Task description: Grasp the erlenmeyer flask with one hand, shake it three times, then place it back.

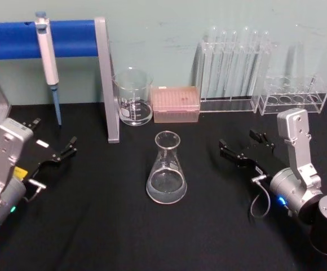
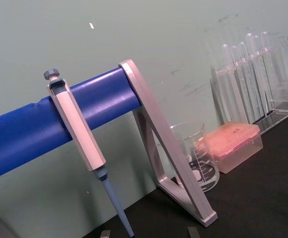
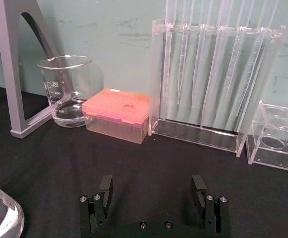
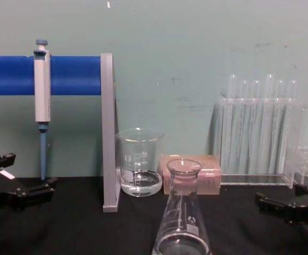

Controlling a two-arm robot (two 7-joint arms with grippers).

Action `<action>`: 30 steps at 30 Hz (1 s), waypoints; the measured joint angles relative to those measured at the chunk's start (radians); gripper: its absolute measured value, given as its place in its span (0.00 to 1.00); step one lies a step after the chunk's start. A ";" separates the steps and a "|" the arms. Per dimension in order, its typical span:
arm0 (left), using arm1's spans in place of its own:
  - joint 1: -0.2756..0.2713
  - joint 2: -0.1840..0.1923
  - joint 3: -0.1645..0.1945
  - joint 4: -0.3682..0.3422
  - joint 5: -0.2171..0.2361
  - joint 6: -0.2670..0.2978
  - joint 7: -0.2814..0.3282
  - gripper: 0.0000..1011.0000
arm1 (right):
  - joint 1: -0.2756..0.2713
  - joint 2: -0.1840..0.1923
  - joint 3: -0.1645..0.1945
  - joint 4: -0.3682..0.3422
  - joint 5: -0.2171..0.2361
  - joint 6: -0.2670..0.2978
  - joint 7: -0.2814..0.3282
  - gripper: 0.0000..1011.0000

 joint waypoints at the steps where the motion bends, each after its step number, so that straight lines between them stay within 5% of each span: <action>1: 0.000 0.000 0.000 0.000 0.000 0.000 0.000 0.99 | 0.000 0.000 0.000 0.000 0.000 0.000 0.000 0.99; 30: 0.000 0.000 0.000 0.000 0.000 0.000 0.000 0.99 | -0.002 0.002 0.000 -0.004 0.005 -0.002 0.000 0.99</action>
